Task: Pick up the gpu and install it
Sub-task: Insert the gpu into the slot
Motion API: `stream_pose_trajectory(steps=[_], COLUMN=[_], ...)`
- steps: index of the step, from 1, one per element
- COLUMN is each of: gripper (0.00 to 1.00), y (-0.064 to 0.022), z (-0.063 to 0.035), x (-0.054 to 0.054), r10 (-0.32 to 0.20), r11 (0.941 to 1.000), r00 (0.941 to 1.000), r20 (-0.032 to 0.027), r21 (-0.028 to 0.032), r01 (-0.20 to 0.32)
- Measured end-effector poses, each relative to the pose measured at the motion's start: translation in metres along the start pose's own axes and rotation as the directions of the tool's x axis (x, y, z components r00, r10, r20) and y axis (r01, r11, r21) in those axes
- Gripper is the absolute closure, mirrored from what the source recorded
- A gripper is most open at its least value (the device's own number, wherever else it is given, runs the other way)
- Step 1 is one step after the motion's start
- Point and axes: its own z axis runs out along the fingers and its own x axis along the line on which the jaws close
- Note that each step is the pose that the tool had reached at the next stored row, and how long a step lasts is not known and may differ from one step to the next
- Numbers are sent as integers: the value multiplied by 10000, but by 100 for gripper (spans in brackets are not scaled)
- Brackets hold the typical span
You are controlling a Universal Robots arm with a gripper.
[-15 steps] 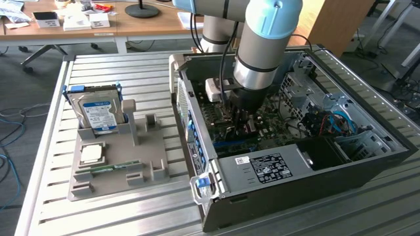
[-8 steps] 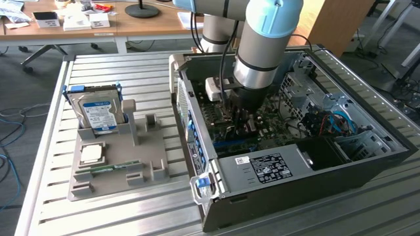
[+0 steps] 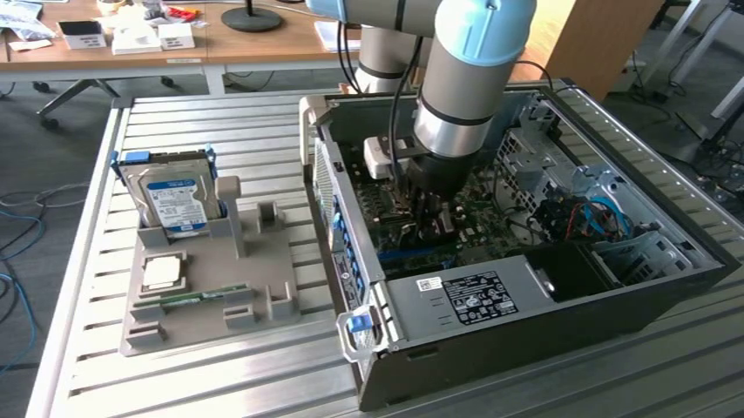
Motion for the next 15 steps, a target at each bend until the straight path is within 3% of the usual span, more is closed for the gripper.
stream_pose_trajectory(steps=[15], gripper=[73], y=[1], z=[37], x=[1], r10=[2], r11=[10000], r00=[10000], r20=[5], r21=[2], r01=[-2])
